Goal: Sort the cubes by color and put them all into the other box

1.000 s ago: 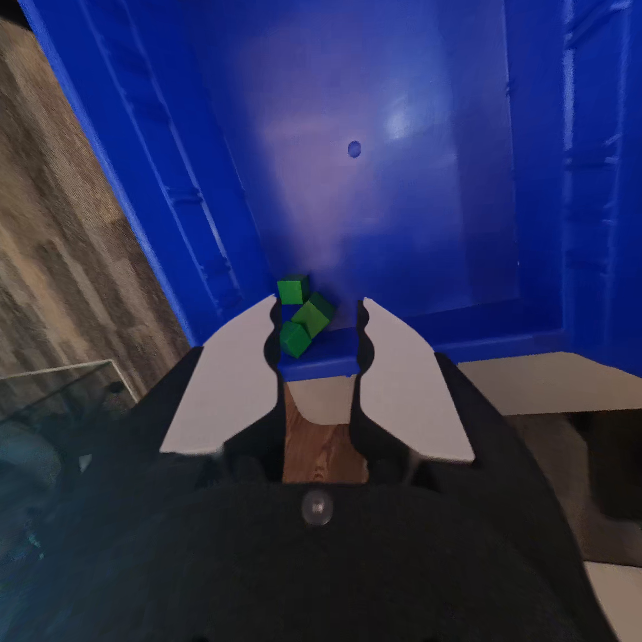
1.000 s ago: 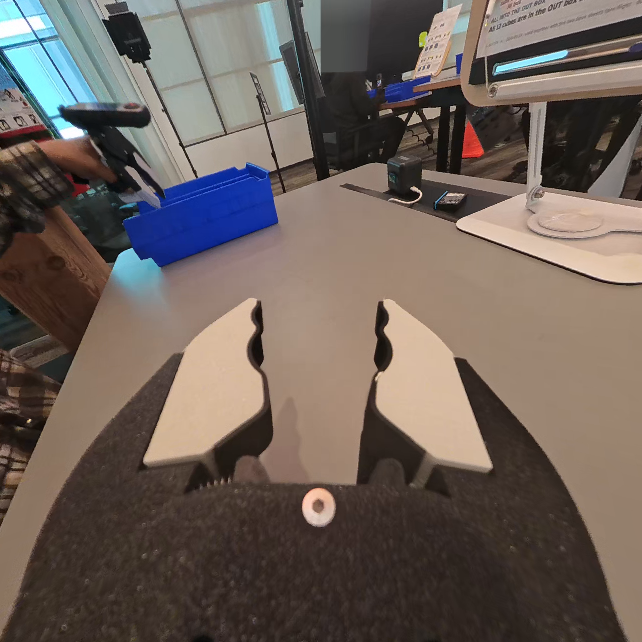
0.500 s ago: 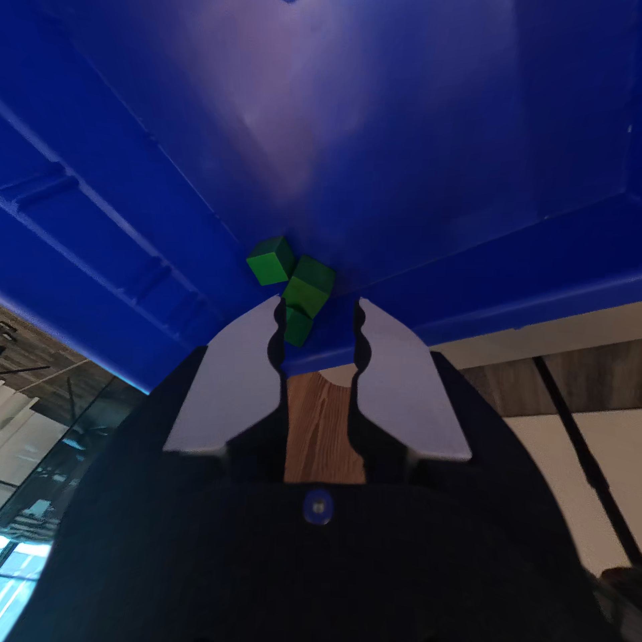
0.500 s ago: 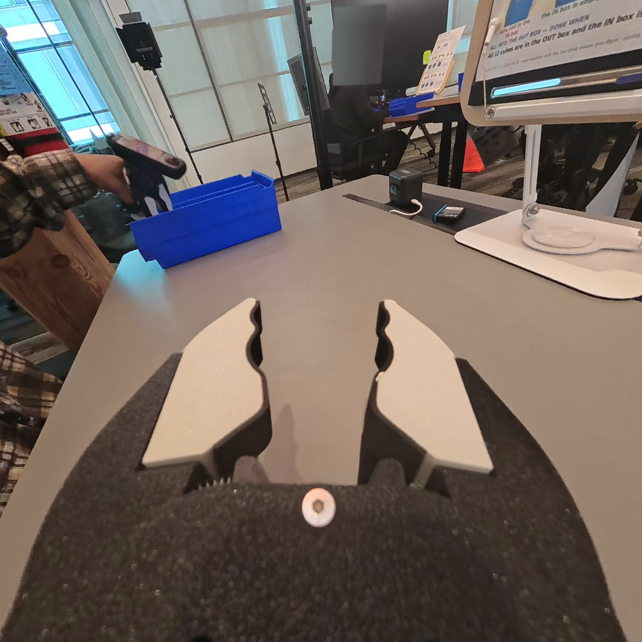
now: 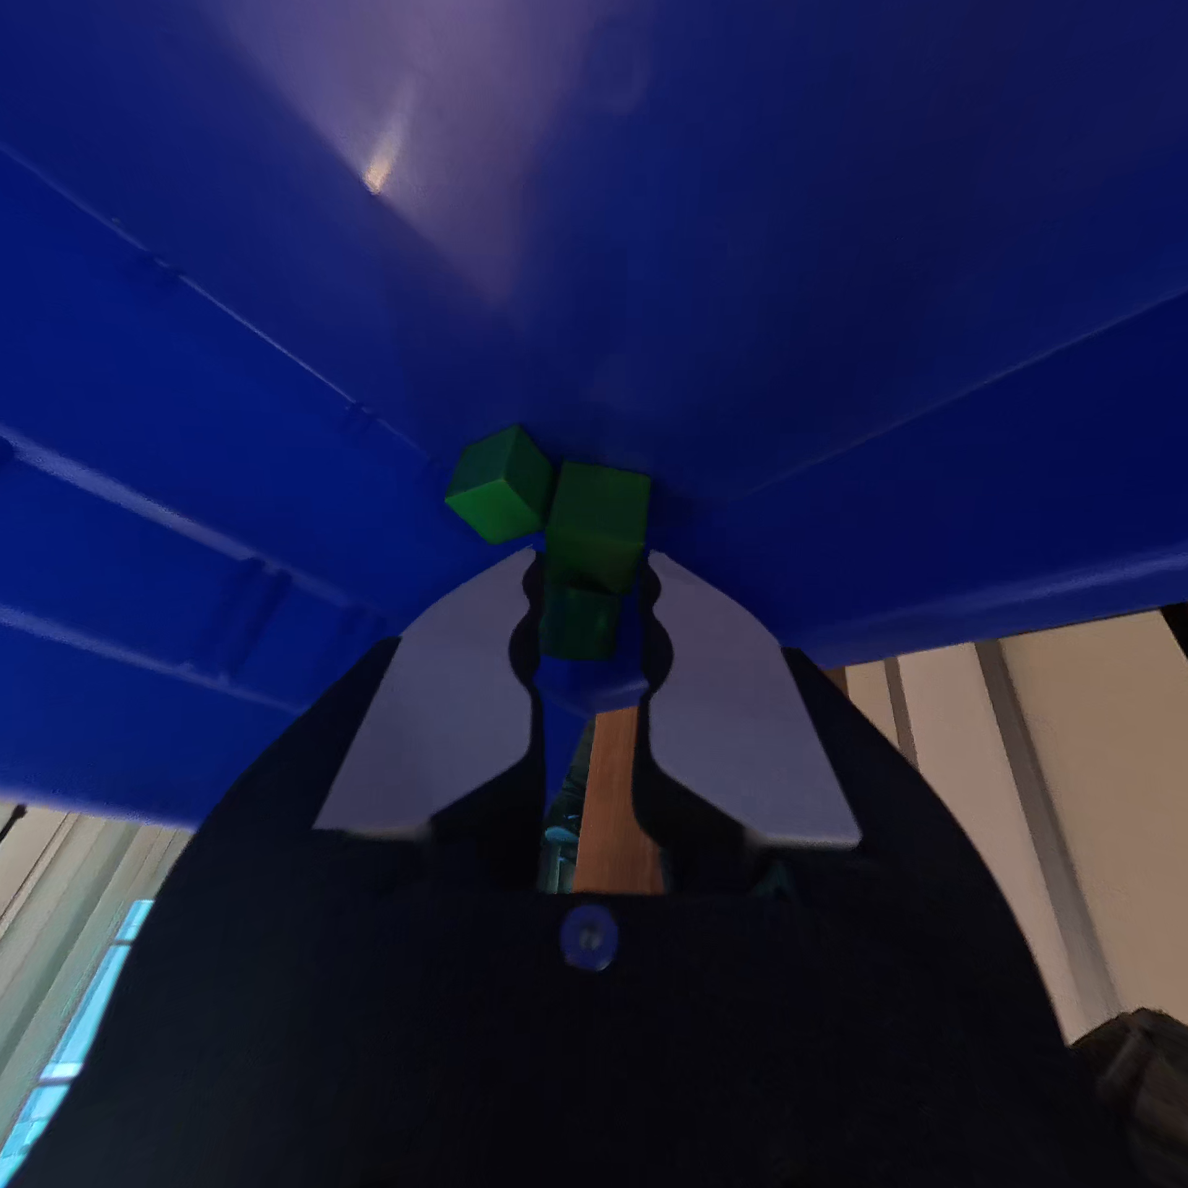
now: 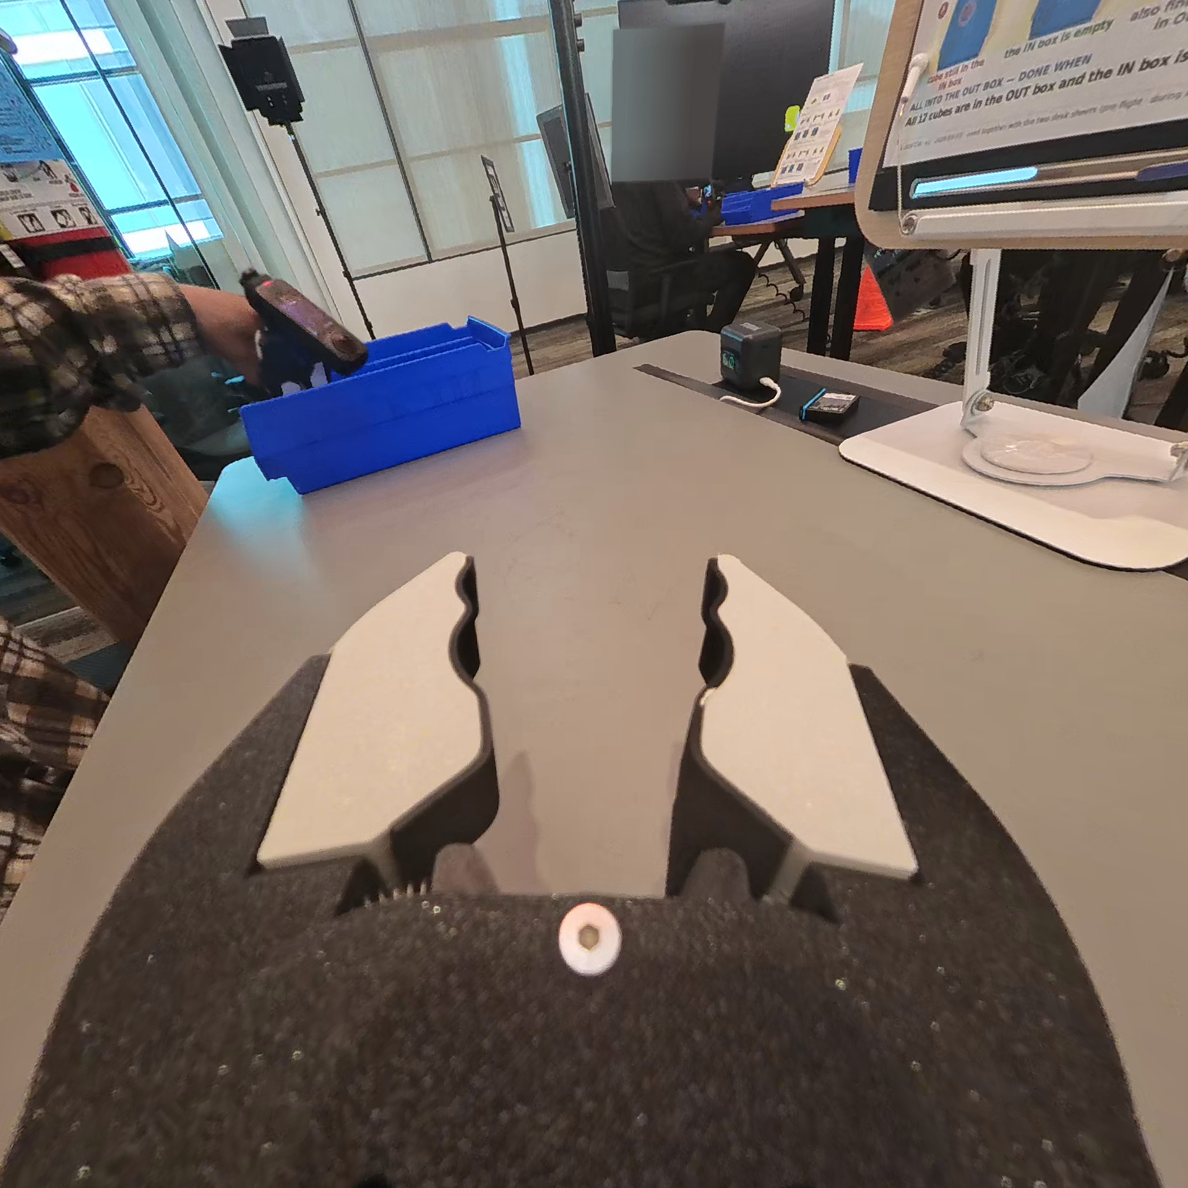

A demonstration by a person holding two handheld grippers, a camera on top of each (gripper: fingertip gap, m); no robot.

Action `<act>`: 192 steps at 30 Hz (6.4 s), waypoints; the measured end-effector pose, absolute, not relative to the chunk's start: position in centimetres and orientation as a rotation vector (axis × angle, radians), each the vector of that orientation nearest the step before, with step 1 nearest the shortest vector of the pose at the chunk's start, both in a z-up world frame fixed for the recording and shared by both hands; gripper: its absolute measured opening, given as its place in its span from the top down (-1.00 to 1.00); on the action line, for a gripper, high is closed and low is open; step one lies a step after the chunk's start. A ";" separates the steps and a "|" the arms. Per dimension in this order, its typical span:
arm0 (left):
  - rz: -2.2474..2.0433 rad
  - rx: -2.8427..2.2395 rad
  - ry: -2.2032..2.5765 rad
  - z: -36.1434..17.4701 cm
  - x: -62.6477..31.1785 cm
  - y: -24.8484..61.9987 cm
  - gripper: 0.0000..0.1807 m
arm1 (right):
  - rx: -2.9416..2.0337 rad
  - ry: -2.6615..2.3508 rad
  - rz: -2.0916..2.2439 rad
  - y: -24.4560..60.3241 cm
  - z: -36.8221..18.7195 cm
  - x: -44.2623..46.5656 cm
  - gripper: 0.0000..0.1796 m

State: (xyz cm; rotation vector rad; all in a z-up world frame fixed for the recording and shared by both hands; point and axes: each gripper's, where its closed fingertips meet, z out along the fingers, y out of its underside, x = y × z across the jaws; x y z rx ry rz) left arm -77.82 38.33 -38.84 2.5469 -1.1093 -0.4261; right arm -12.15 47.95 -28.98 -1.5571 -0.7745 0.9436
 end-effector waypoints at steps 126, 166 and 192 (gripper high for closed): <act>1.604 2.776 -2.670 -27.4 -16.3 41.0 0.24 | -2.698 -0.454 0.410 54.1 -38.0 19.8 0.68; -0.531 3.468 -0.754 -28.7 -72.7 42.1 0.44 | -1.973 -0.703 0.655 48.1 -29.9 -5.9 0.17; -0.436 3.235 -0.094 -40.1 -78.1 42.5 0.73 | -1.960 -0.715 0.776 48.0 -31.7 -5.9 0.20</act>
